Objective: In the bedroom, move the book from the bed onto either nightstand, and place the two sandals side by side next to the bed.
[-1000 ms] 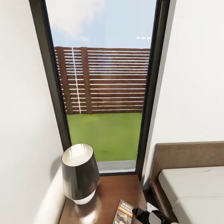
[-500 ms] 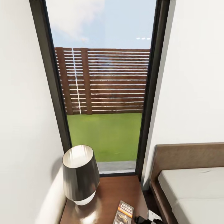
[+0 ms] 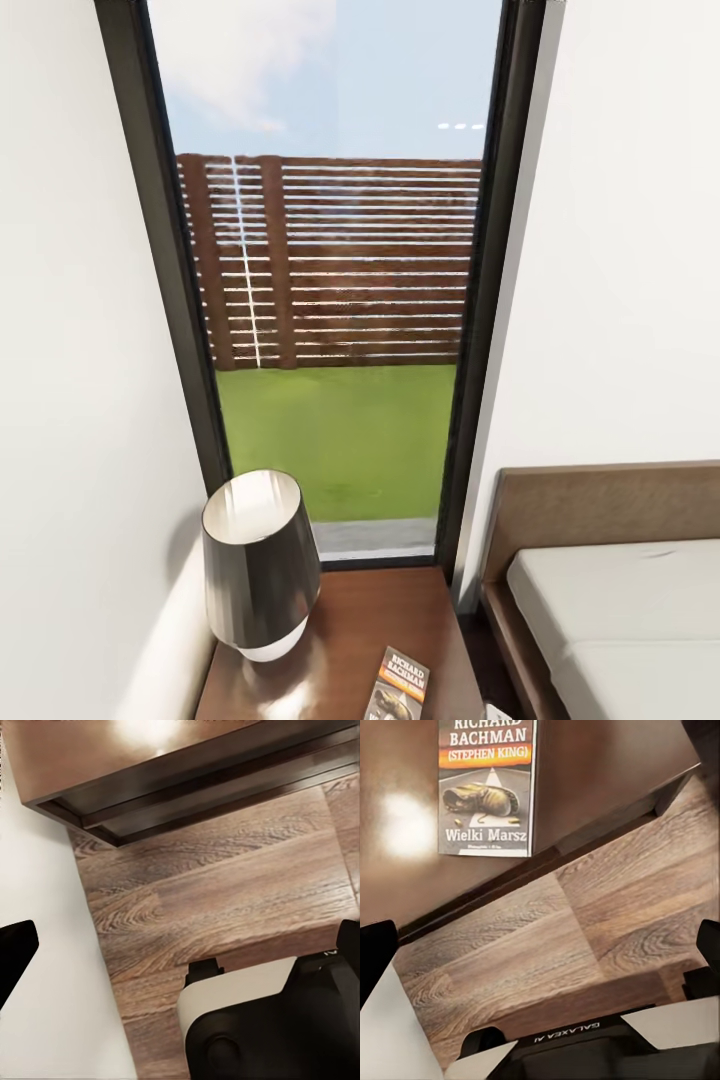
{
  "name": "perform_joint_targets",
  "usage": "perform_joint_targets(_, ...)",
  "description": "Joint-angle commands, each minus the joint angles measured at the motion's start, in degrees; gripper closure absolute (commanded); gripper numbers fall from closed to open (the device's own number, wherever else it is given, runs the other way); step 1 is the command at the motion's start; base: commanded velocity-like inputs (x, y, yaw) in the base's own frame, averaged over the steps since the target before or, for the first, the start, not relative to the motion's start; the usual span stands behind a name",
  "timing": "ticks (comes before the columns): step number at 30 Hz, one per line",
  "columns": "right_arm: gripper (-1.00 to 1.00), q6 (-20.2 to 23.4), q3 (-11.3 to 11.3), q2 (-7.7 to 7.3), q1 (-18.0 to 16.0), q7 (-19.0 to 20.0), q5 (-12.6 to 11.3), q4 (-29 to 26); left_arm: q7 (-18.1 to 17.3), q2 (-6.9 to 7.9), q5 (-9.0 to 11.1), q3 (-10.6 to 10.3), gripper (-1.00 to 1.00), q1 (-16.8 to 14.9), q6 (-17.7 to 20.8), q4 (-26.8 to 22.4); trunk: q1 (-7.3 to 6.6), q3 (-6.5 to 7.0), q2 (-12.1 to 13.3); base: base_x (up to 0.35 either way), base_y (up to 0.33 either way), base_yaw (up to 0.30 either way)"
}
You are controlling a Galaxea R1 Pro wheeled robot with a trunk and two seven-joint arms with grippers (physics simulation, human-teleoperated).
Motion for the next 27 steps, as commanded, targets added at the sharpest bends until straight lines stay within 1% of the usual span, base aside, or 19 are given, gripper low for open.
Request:
perform_joint_targets(1,-1.0,0.0,0.0,-0.22,0.4,0.1,-0.6,-0.1,0.3,0.06,0.3,-0.5,-1.0,0.0,-0.1,-0.1,-0.22,0.1,0.4,0.0,0.0,0.0)
perform_joint_targets(5,-1.0,-0.5,0.1,-1.15,1.5,0.1,-0.6,0.0,0.3,0.23,0.3,-0.5,-1.0,0.1,-0.2,-0.1,-1.1,0.82,2.0,0.0,0.0,0.0)
perform_joint_targets(9,-1.0,-0.7,0.1,-1.49,2.3,0.1,-0.6,0.0,0.2,0.36,0.3,-0.6,-1.0,0.2,-0.3,-0.1,-1.98,1.54,3.6,0.0,0.0,0.0)
perform_joint_targets(18,-1.0,-1.0,0.0,-1.75,4.3,0.1,-0.5,0.0,0.2,0.37,0.1,-0.7,-1.0,0.3,-0.3,-0.1,-3.95,3.15,7.2,0.0,0.0,0.0)
perform_joint_targets(23,-1.0,-1.1,0.1,-1.79,4.9,0.2,-0.5,0.0,0.2,0.32,0.1,-0.8,-1.0,0.4,-0.3,0.0,-5.05,4.05,9.2,0.0,0.0,0.0)
perform_joint_targets(27,-1.0,-1.2,0.0,-1.92,6.6,0.1,-0.5,0.0,0.2,0.35,0.1,-0.8,-1.0,0.5,-0.3,0.0,-5.93,4.77,10.8,0.0,0.0,0.0)
